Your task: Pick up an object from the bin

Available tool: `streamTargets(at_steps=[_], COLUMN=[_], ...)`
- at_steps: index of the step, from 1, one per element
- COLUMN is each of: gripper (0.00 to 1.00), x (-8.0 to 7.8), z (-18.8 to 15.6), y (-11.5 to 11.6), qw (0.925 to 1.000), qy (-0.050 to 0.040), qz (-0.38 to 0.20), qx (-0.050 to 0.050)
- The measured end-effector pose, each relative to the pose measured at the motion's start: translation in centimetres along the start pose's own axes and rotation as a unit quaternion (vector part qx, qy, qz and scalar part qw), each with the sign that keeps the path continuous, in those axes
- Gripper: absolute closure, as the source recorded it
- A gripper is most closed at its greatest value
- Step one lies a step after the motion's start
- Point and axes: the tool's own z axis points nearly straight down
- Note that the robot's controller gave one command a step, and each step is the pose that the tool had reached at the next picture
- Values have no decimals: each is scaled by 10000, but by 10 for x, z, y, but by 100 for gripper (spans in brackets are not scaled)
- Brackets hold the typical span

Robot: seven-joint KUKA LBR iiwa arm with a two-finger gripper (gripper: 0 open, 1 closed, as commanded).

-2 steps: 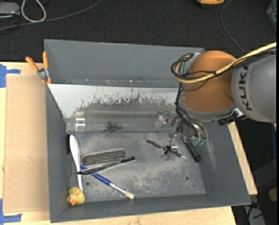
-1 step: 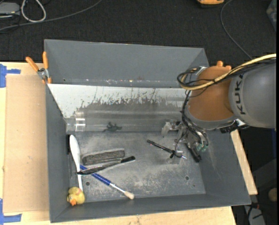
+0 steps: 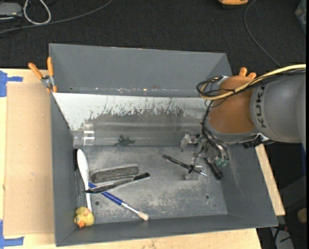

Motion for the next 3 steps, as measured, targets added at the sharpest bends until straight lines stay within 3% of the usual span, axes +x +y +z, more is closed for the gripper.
streamTargets(at_steps=[1,2,3], gripper=[0,0,100], x=[6,1,5], z=[-1,-1,-1], y=[-3,0,-2], qw=[9997,10000,9998], qy=[10,-1,1], qz=[230,54,202], qx=[0,-3,-4])
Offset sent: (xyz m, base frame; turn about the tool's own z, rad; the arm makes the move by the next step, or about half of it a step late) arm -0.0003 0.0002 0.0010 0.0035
